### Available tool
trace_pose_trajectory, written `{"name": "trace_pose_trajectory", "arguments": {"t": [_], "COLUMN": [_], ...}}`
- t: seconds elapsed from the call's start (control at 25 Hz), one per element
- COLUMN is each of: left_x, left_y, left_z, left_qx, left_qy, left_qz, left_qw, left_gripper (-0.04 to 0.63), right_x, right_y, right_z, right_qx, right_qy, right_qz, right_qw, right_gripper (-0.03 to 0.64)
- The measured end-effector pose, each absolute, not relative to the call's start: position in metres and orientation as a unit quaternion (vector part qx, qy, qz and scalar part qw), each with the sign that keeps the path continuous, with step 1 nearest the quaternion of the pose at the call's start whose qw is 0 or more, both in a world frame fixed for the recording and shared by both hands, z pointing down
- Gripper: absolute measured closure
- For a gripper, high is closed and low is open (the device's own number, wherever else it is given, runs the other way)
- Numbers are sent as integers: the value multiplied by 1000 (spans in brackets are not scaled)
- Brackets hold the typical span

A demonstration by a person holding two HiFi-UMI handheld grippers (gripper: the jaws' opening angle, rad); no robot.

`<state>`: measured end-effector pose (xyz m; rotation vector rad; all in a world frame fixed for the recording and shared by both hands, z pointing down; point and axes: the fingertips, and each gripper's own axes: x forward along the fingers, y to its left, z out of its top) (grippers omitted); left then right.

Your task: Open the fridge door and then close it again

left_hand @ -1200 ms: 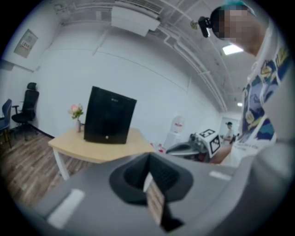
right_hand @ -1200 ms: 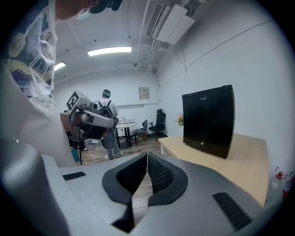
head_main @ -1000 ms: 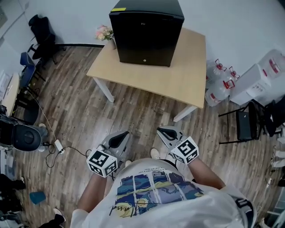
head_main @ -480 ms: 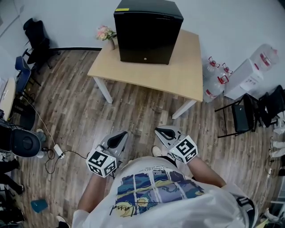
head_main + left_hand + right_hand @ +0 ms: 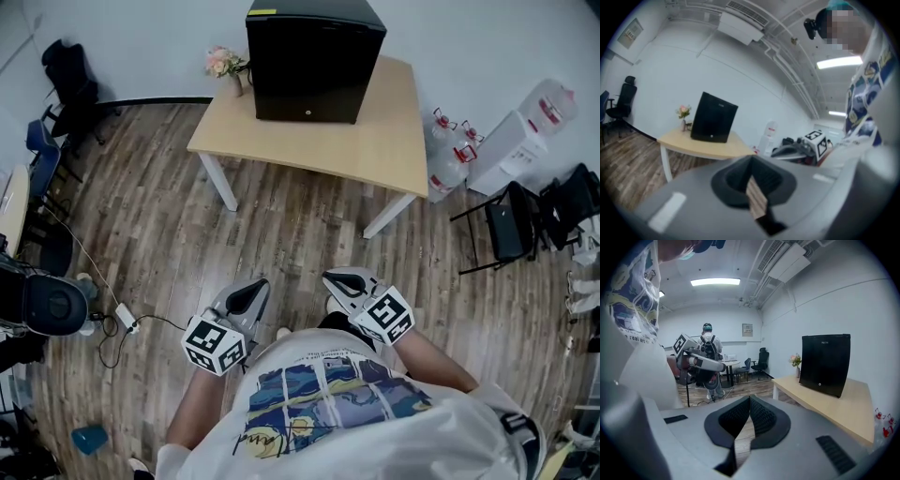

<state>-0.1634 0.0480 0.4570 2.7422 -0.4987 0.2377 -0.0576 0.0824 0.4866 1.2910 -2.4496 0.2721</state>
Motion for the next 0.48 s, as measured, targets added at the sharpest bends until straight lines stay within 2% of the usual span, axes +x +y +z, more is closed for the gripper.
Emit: {"name": "trace_pose_trajectory", "arguments": {"t": [0.48], "left_x": [-180], "left_y": [71], "left_z": [475], "left_qx": [966], "left_qy": [-153], "left_qz": [81], "left_qw": [193], "left_gripper": [588], "right_x": [-83], "right_y": [110], "right_z": [492], "right_qx": [451], "right_qy": [-860], "right_qz": [104], "right_qw": [216], "right_gripper": [604]}}
